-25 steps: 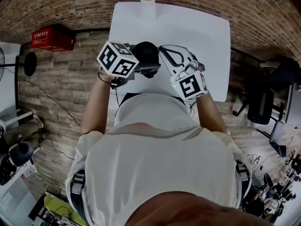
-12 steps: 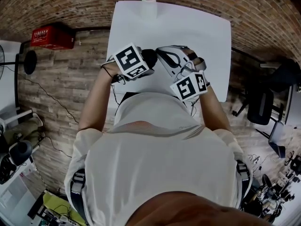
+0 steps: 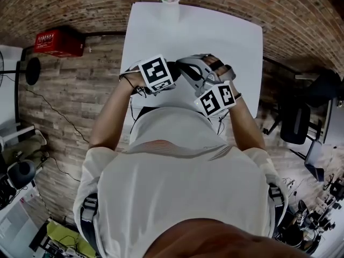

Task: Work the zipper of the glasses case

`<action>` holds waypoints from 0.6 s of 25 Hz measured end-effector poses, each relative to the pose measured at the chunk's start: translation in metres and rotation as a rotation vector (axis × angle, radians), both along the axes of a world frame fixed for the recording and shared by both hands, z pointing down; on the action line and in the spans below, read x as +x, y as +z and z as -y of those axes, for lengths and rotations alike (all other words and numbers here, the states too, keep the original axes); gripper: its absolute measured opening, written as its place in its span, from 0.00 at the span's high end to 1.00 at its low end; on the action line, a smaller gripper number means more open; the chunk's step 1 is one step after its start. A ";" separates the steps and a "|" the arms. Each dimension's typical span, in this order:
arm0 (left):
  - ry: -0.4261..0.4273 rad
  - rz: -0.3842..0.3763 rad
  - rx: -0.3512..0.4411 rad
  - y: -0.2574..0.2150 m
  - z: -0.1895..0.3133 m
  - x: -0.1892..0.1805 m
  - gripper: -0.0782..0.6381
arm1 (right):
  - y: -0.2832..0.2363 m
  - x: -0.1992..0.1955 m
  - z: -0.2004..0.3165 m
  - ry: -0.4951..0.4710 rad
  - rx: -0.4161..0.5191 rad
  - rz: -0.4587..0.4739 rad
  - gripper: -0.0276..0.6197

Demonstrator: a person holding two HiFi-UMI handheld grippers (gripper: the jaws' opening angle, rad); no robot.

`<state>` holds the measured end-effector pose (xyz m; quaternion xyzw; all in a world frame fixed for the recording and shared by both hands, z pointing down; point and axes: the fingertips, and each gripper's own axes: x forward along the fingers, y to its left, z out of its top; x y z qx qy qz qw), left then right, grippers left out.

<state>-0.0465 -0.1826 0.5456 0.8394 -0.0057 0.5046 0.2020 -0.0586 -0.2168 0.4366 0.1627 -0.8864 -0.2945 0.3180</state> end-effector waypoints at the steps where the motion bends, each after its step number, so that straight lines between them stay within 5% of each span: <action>1: -0.004 -0.020 0.033 -0.002 0.002 0.002 0.52 | -0.002 0.001 -0.001 0.004 -0.013 0.019 0.86; 6: -0.134 -0.204 0.176 -0.024 0.026 0.015 0.52 | -0.018 0.016 0.012 0.117 -0.033 0.156 0.83; 11: -0.413 -0.486 0.333 -0.074 0.073 0.010 0.52 | -0.034 0.046 0.040 0.346 -0.100 0.323 0.84; 15: -0.621 -0.594 0.442 -0.104 0.102 -0.022 0.52 | -0.035 0.082 0.054 0.541 -0.198 0.452 0.86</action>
